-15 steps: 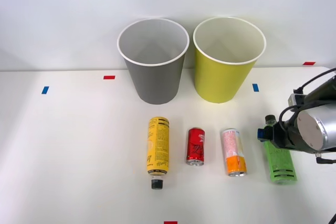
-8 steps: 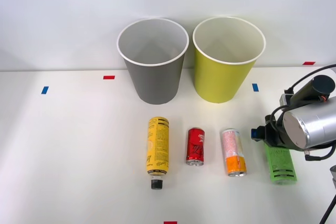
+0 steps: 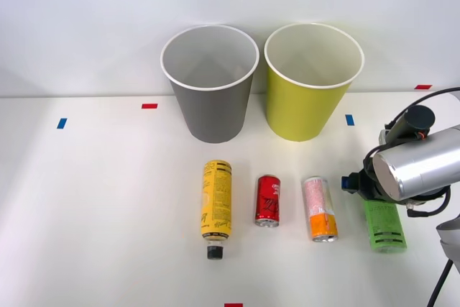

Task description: Put cans in the gray bin, plastic bottles in the light green bin

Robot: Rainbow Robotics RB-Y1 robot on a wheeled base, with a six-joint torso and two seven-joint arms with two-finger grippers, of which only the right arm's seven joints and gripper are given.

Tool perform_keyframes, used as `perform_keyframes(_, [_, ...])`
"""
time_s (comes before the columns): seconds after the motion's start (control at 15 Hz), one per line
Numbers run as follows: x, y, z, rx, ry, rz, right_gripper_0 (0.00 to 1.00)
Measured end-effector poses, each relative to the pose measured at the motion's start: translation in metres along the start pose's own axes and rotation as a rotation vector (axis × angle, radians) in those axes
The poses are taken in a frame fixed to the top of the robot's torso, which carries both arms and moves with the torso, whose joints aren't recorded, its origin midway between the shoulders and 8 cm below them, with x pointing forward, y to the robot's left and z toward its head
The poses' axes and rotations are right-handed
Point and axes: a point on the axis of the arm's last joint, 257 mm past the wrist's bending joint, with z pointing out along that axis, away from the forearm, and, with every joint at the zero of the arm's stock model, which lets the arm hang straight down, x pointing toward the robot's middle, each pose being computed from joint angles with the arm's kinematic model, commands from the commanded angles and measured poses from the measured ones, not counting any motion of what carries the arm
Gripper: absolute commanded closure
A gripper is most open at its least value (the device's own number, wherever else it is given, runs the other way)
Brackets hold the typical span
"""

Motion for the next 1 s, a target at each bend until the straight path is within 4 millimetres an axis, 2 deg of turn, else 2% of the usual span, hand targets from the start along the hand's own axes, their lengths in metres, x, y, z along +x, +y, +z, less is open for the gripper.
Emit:
perform_keyframes(0.27, [0.0038, 0.0036, 0.0099, 0.028, 0.003, -0.005, 0.00])
perform_keyframes(0.67, [0.0043, 0.0066, 0.0108, 0.033, -0.001, 0.009, 0.00])
perform_keyframes(0.8, [0.0043, 0.0072, 0.0107, 0.032, -0.002, 0.012, 0.76])
perform_keyframes(0.87, [0.0043, 0.0074, 0.0107, 0.032, -0.002, 0.013, 0.96])
perform_keyframes(1.0, [0.0039, 0.0070, 0.0107, 0.034, -0.003, 0.017, 0.99])
